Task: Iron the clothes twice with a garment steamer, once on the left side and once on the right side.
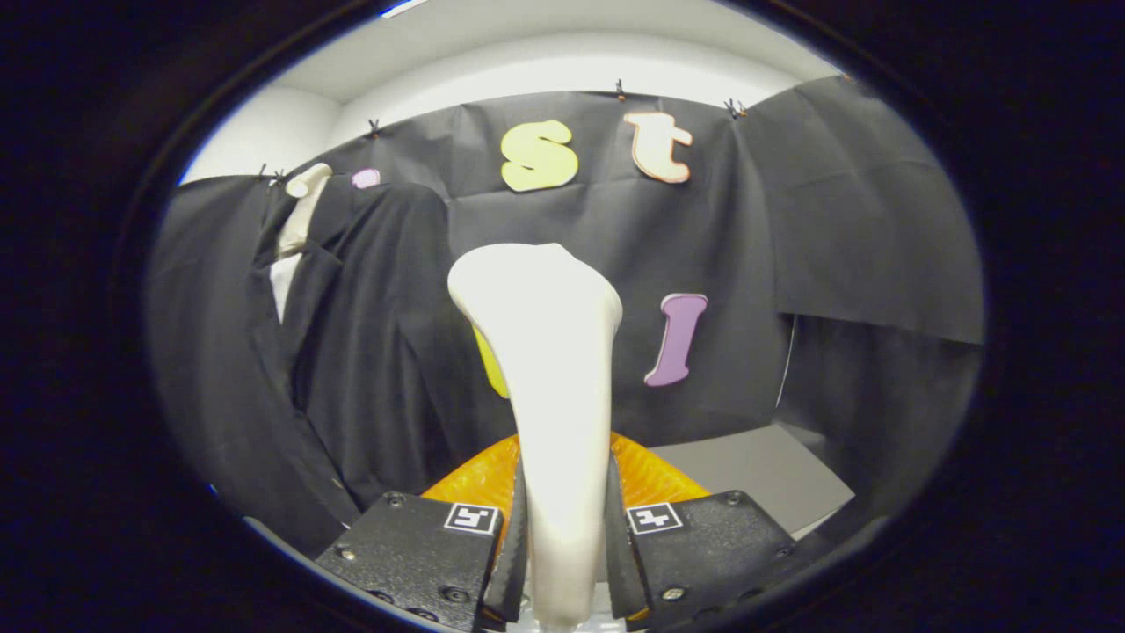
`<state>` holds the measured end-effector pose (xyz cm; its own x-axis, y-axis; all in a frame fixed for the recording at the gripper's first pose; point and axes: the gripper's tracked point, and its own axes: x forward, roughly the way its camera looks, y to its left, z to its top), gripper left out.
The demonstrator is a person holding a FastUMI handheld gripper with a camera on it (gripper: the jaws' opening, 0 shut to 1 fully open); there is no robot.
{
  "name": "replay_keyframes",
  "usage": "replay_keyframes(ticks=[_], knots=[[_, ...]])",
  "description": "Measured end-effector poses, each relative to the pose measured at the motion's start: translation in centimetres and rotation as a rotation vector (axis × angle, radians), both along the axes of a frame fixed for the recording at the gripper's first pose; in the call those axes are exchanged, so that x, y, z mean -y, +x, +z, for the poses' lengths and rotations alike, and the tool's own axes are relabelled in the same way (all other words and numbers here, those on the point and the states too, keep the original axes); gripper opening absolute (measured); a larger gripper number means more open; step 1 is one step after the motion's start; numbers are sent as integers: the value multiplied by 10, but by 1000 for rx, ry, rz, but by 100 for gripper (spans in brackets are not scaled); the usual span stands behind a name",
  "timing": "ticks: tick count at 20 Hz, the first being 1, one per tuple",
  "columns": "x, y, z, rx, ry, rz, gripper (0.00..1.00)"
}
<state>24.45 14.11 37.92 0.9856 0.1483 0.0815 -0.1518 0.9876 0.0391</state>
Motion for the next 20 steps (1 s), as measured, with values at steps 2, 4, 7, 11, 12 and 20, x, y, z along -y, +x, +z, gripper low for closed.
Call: replay_keyframes(ticks=[2, 4, 7, 11, 12, 20], knots=[[-29, -9, 13, 38, -18, 19, 40], [-58, -12, 29, 65, -37, 39, 40], [-96, -18, 44, 96, -53, 63, 40], [-128, -15, 57, 122, -91, 38, 40], [-134, -15, 59, 128, -103, 24, 40], [-167, -17, 49, 143, -177, 0, 40]])
